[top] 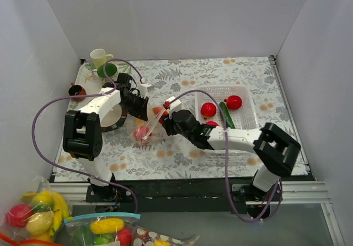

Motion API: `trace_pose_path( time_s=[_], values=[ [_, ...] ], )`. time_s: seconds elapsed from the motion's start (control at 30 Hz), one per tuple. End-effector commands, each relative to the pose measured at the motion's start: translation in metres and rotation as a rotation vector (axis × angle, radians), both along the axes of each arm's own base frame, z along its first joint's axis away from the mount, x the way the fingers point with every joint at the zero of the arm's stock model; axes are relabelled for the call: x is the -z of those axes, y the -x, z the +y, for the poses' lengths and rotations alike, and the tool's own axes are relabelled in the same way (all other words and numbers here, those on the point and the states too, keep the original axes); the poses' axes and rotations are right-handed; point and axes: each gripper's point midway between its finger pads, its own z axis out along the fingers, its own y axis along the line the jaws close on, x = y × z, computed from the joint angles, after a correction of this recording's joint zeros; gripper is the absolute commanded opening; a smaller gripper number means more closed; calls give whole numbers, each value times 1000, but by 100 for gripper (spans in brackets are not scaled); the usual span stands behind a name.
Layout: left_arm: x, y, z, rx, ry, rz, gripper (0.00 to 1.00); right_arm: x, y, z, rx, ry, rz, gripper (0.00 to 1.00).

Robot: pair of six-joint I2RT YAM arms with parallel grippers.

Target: Open the zip-top bag and remove the fake food

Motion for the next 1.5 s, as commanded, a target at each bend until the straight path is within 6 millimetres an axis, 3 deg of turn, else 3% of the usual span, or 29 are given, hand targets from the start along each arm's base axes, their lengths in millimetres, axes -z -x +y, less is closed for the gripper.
trace_pose_path(
  time_s=[0.0,0.07,0.1,0.17,0.23,0.27,0.4,0.5,0.53,0.67,0.73,0.77,0.8,0.87,0.9,1.03,1.13,1.23,1.37,1.47],
  values=[
    [-18,-15,0,-29,-8,-78,0,-34,31,-19,-49,-87,70,34],
    [-24,-20,-1,-44,-8,-93,0,-19,49,-38,-64,-43,130,34],
    [-30,-26,-1,-52,-9,-112,0,-28,56,-45,-73,-57,136,34],
    [-34,-30,0,-63,-14,-123,0,-21,70,-63,-77,-30,176,34],
    [-44,-36,-2,-67,-5,-142,0,-29,79,-88,-45,-13,181,34],
    [-48,-37,-3,-67,2,-145,0,-30,74,-105,24,5,156,34],
    [-78,-38,-18,-59,79,-140,0,-72,66,-169,246,-23,48,33],
    [-102,-36,-30,-47,119,-154,0,-81,60,-221,477,-16,11,27],
    [-110,-31,-37,-33,132,-154,0,-78,60,-238,554,0,4,26],
    [-114,-18,-47,-4,125,-156,0,-60,64,-267,685,45,34,24],
    [-113,-12,-50,6,122,-151,0,-49,64,-275,727,96,53,33],
    [-113,-10,-51,12,121,-152,0,-44,63,-277,737,117,59,44],
    [-113,-9,-51,11,118,-149,0,-36,61,-279,744,168,69,67],
    [-114,-7,-54,16,112,-153,0,-39,56,-276,743,198,70,93],
    [-116,-7,-54,14,110,-154,0,-36,56,-274,730,253,73,98],
    [-115,-9,-51,-5,83,-161,0,-70,46,-246,639,201,10,98],
    [-104,-12,-44,-30,44,-167,0,-103,50,-212,511,80,-44,98],
    [-93,-13,-40,-48,15,-166,0,-120,73,-163,310,-31,-63,98],
    [-81,-15,-36,-61,-12,-161,0,-91,122,-99,14,-4,-37,98],
    [-71,-16,-33,-71,-30,-154,0,-46,139,-81,-70,80,16,98]
  ],
)
